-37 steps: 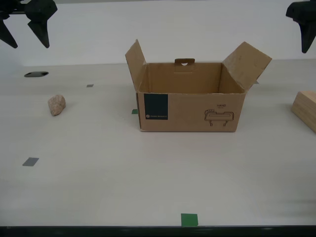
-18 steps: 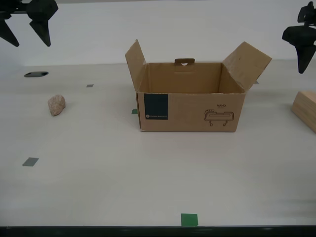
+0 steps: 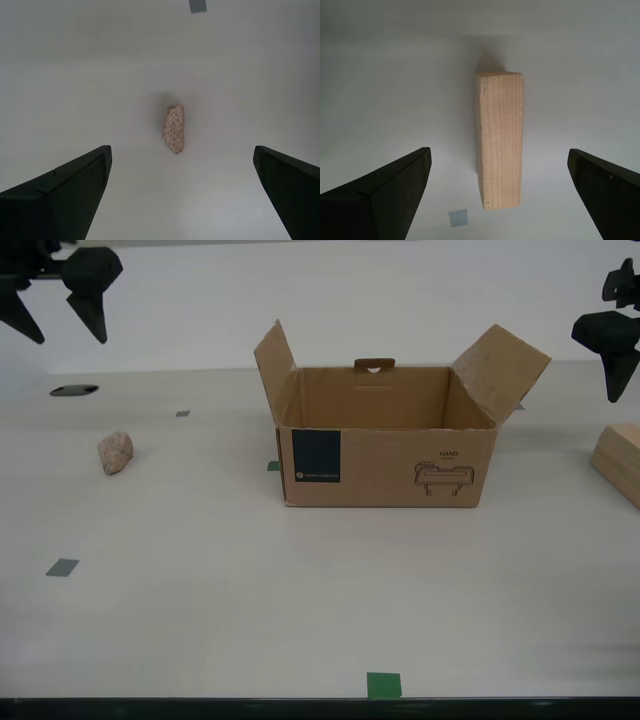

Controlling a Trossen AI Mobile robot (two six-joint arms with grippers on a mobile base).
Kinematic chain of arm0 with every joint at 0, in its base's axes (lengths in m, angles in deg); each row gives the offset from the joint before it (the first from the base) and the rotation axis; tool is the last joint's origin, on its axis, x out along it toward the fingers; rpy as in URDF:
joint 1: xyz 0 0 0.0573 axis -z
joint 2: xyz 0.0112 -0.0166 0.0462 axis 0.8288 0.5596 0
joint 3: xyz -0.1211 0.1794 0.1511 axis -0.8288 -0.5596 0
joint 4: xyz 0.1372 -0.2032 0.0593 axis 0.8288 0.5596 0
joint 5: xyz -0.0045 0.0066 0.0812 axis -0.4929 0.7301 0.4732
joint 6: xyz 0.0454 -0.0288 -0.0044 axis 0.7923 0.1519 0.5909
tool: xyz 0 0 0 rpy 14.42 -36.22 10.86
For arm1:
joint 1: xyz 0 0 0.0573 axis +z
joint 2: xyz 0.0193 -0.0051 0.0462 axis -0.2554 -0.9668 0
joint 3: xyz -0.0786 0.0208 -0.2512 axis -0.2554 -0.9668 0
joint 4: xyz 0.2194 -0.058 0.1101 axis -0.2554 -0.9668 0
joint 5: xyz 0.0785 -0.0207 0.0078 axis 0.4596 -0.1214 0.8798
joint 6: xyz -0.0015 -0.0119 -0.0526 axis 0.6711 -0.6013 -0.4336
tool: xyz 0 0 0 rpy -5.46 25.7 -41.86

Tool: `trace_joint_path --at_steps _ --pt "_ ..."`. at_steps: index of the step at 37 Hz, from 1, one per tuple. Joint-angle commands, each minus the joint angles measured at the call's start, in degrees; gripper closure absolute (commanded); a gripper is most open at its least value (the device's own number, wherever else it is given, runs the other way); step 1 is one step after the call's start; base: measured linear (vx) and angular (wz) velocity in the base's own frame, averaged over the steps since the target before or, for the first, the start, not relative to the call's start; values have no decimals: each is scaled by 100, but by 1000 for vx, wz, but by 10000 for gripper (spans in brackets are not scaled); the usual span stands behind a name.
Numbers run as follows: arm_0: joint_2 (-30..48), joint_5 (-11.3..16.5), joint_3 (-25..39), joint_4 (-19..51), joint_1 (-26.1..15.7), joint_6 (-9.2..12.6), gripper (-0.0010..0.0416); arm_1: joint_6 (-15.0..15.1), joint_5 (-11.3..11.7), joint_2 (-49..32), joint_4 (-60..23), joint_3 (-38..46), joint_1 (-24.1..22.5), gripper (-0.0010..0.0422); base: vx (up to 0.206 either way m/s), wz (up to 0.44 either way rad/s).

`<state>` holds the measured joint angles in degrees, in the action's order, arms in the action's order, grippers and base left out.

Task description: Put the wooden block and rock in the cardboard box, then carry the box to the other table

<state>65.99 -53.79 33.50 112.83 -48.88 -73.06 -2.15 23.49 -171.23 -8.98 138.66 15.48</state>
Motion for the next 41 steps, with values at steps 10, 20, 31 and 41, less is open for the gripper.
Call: trace_joint_path --at_steps 10,20,31,41 --pt "2 -31 -7 -26 107 -15 52 7 4 -1021 181 2 4 23 0 0" --pt "2 -31 -7 -144 111 -15 51 4 4 -1615 402 0 7 23 0 0" --pt "76 31 -96 -334 111 -15 51 7 4 -1871 577 -7 2 23 0 0" --pt "868 31 -57 -348 111 -87 50 -13 4 -1858 592 -2 2 23 0 0"
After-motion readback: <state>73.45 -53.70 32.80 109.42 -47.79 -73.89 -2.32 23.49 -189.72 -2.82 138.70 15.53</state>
